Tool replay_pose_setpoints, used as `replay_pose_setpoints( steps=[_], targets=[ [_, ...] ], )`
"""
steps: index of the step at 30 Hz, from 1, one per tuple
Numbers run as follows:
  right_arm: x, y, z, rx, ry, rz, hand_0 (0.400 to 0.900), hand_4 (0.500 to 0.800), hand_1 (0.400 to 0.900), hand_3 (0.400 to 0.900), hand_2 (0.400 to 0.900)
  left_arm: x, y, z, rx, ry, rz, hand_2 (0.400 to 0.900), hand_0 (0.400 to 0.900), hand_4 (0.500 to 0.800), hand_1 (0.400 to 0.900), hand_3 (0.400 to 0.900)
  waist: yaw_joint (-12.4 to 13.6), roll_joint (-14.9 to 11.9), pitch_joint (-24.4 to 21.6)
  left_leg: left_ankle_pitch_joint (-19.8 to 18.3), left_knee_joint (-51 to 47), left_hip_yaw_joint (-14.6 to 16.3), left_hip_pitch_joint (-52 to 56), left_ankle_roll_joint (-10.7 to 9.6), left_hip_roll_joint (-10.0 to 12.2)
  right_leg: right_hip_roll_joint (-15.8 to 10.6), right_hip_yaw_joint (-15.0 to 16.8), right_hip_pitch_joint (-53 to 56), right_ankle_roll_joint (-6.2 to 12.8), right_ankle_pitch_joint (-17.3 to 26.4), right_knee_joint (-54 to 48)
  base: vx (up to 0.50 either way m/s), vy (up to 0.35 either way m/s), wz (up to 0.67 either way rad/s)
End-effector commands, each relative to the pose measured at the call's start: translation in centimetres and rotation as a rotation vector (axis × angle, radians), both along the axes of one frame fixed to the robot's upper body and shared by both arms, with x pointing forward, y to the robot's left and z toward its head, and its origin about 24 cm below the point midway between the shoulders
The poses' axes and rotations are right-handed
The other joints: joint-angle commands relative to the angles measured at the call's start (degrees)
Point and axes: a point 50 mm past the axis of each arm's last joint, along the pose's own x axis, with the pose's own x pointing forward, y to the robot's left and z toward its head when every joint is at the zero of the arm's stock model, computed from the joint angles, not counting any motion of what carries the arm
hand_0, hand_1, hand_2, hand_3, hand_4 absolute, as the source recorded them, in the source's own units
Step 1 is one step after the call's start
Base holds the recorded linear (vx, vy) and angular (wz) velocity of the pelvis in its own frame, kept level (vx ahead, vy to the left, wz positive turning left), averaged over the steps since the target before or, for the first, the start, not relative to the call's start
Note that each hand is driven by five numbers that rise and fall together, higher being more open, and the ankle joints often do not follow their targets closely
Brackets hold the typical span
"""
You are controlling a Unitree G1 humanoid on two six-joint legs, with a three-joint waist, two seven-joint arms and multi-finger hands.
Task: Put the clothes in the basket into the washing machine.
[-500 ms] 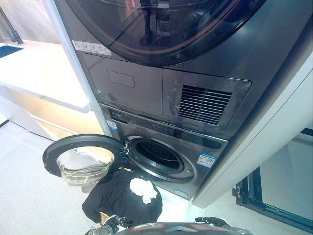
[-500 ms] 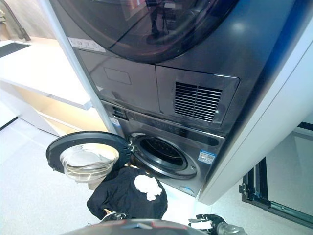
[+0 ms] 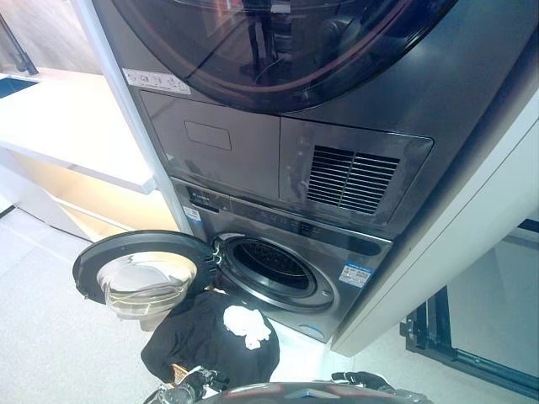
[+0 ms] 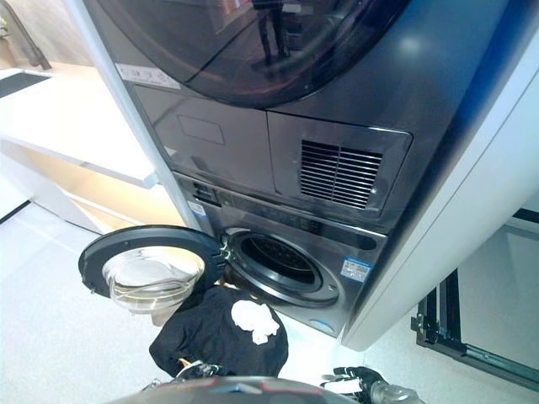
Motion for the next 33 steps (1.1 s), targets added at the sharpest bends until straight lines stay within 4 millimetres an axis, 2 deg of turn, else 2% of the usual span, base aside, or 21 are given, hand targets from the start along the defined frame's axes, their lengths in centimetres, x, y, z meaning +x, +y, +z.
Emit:
replay_pose_setpoints(
  steps=[1, 2, 4, 7, 12, 13, 14, 17, 19, 20, 23, 25, 28, 33],
  targets=[
    [1.0, -0.7, 0.6, 0.000, -0.038, 0.049, 0.900, 0.800, 0.900, 0.900, 0.900, 4.5, 1.9, 1.8, 0.068, -0.130, -0.136, 0.900, 0.900, 0.800, 0.900, 0.900, -0.99, -2.19, 2.48, -3.03, 0.20, 2.26, -0.95, 3.24, -4.75, 1.23, -0.29, -1.65, 1.52, 2.15, 0.32, -0.05, 0.035, -0.28],
    [0.8, -2.2, 1.1, -0.035, -0.039, 0.064, 0.900, 0.800, 0.900, 0.900, 0.900, 6.4, 1.7, 2.7, 0.098, -0.195, -0.318, 0.900, 0.900, 0.800, 0.900, 0.900, -1.66, -1.69, 3.77, -3.06, 0.20, 3.22, -1.88, 3.63, -5.16, 0.79, 0.03, -2.89, 2.03, 2.61, 0.34, -0.09, 0.046, -0.41],
    [1.8, -2.9, 1.5, -0.060, -0.062, 0.073, 0.900, 0.800, 0.900, 0.900, 0.900, 8.1, 2.0, 3.6, 0.143, -0.265, -0.384, 0.900, 0.900, 0.800, 0.900, 0.900, -1.16, -1.25, 5.69, -2.67, 0.59, 5.03, -3.50, 3.97, -5.27, 0.46, -0.09, -5.53, 2.44, 3.15, 1.86, -0.16, 0.052, -0.64],
    [3.9, -3.8, 2.4, -0.103, -0.119, 0.076, 0.900, 0.800, 0.900, 0.900, 0.900, 10.5, 2.7, 5.0, 0.215, -0.373, -0.398, 0.900, 0.900, 0.800, 0.900, 0.900, -0.08, -0.93, 8.00, -2.39, 1.39, 7.99, -6.83, 3.86, -5.11, -0.15, -2.24, -11.67, 3.00, 3.22, 6.39, -0.17, 0.022, -0.57],
    [4.9, -6.5, 3.5, -0.190, -0.174, -0.051, 0.900, 0.800, 0.900, 0.900, 0.900, 14.8, 2.3, 7.7, 0.335, -0.535, -0.545, 0.900, 0.900, 0.800, 0.900, 0.900, -1.21, -0.80, 11.51, -0.96, 2.51, 7.32, -10.89, 2.88, -4.65, -0.15, -4.28, -14.56, 2.37, 3.54, 6.26, -0.06, -0.055, 0.15],
    [5.0, -6.5, 3.6, -0.190, -0.177, -0.052, 0.900, 0.800, 0.900, 0.900, 0.900, 14.9, 2.3, 7.7, 0.335, -0.537, -0.546, 0.900, 0.900, 0.800, 0.900, 0.900, -1.27, -0.75, 11.56, -0.99, 2.68, 7.21, -11.12, 2.87, -4.66, -0.18, -4.38, -14.70, 2.37, 3.54, 6.31, -0.15, -0.043, 0.11],
    [6.1, -7.9, 4.5, -0.238, -0.211, -0.103, 0.900, 0.800, 0.900, 0.900, 0.900, 16.5, 1.6, 8.7, 0.363, -0.583, -0.557, 0.900, 0.900, 0.800, 0.900, 0.900, -1.88, -0.64, 13.88, -0.68, 4.07, 7.29, -13.38, 2.66, -4.56, -0.16, -4.64, -16.62, 2.18, 3.83, 6.72, -0.14, -0.049, 0.06],
    [7.6, -9.7, 6.0, -0.307, -0.265, -0.140, 0.900, 0.800, 0.900, 0.900, 0.900, 19.5, 0.9, 10.9, 0.411, -0.684, -0.573, 0.900, 0.900, 0.800, 0.900, 0.900, -2.56, -0.36, 16.70, -0.73, 6.49, 7.24, -16.81, 2.59, -4.64, 0.00, -4.78, -19.77, 1.87, 4.04, 8.50, -0.12, -0.041, 0.02],
    [8.0, -10.2, 6.4, -0.325, -0.280, -0.154, 0.900, 0.800, 0.900, 0.900, 0.900, 20.2, 0.6, 11.5, 0.422, -0.711, -0.578, 0.900, 0.900, 0.800, 0.900, 0.900, -2.83, -0.23, 17.23, -0.79, 7.19, 7.15, -17.95, 2.57, -4.62, 0.04, -4.81, -20.92, 1.82, 3.91, 9.14, -0.05, -0.026, 0.03],
    [8.5, -11.1, 7.2, -0.350, -0.312, -0.176, 0.900, 0.800, 0.900, 0.900, 0.900, 21.5, 0.3, 12.8, 0.448, -0.765, -0.585, 0.900, 0.900, 0.800, 0.900, 0.900, -3.44, -0.06, 18.55, -0.76, 8.14, 7.23, -19.60, 2.44, -4.61, 0.00, -4.72, -22.49, 1.72, 3.84, 10.00, -0.05, -0.029, 0.07],
    [8.9, -11.8, 7.9, -0.362, -0.347, -0.231, 0.900, 0.800, 0.900, 0.900, 0.900, 22.8, -0.2, 14.2, 0.466, -0.822, -0.595, 0.900, 0.900, 0.800, 0.900, 0.900, -4.03, 0.50, 19.42, -0.91, 9.57, 7.15, -22.14, 2.36, -4.66, 0.07, -4.87, -24.88, 1.57, 3.66, 11.18, -0.03, -0.017, 0.02],
    [9.2, -11.9, 8.1, -0.363, -0.360, -0.244, 0.900, 0.800, 0.900, 0.900, 0.900, 23.0, -0.5, 14.4, 0.472, -0.841, -0.597, 0.900, 0.900, 0.800, 0.900, 0.900, -4.18, 0.60, 19.47, -1.04, 10.07, 7.32, -23.11, 2.30, -4.51, 0.12, -4.80, -25.81, 1.49, 3.53, 11.51, -0.02, -0.019, 0.00],
    [10.1, -12.2, 8.8, -0.359, -0.425, -0.293, 0.900, 0.800, 0.900, 0.900, 0.900, 24.6, -0.8, 16.2, 0.544, -0.906, -0.636, 0.900, 0.900, 0.800, 0.900, 0.900, -5.30, 0.28, 20.32, -1.57, 13.02, 7.18, -27.50, 1.76, -4.26, 0.14, -5.24, -29.34, 1.34, 3.32, 12.94, -0.06, -0.063, 0.07],
    [10.2, -12.5, 9.2, -0.346, -0.473, -0.363, 0.900, 0.800, 0.900, 0.900, 0.900, 26.5, -0.8, 18.9, 0.635, -0.991, -0.674, 0.900, 0.900, 0.800, 0.900, 0.900, -6.92, 0.14, 20.10, -2.61, 17.70, 6.55, -34.49, 0.83, -3.97, 0.19, -6.21, -34.89, 1.34, 2.93, 15.49, -0.04, -0.059, 0.12]
  ],
)
